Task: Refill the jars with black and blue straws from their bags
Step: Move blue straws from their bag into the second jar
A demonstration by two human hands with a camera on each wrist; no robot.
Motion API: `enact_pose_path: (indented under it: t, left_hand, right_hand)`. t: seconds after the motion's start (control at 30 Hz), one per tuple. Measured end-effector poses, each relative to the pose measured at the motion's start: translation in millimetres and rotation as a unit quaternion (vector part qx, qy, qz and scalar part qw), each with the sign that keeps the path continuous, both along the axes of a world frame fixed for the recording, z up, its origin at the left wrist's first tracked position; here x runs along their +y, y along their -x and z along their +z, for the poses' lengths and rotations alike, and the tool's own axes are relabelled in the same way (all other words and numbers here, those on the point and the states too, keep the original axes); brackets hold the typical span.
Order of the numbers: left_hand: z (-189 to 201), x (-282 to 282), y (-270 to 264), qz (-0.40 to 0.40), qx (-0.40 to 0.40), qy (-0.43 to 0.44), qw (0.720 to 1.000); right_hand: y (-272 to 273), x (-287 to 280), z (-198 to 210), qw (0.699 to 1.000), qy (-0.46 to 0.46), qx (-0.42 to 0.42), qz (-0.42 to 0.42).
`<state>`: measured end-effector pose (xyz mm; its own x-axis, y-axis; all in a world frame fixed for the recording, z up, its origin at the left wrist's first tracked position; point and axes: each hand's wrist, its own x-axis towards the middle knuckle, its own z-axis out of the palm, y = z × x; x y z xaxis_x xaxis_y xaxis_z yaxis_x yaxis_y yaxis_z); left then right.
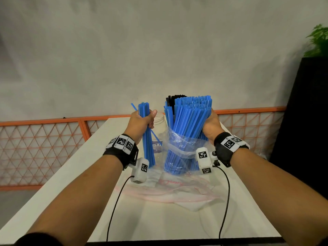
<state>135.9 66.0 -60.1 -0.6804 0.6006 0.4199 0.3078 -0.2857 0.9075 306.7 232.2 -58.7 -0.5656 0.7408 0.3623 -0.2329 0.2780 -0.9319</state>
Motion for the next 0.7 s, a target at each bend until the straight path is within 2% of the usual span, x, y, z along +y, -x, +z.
enact_pose_path:
  t: [0.23,0.43,0.53,0.7]
  left_hand:
    - [-23,-3,8,0.014,-0.029,0.022,0.999]
    - [2,-2,15,0.040,0.007,0.013,0.999]
    - [-19,-3,8,0.038,0.021,0.032,0.999]
    - [-61,-5,10,0.039,-0.011,0.059,0.997]
  right_hand:
    - [3,1,-1,1.000,0.024,0.014,0.014]
    - [4,1,-1,1.000,0.027,0.003,0.009]
    - [3,-1,0,1.000,0.029,0.006,0.009]
    - [1,-5,2,1.000,0.024,0.005,0.001]
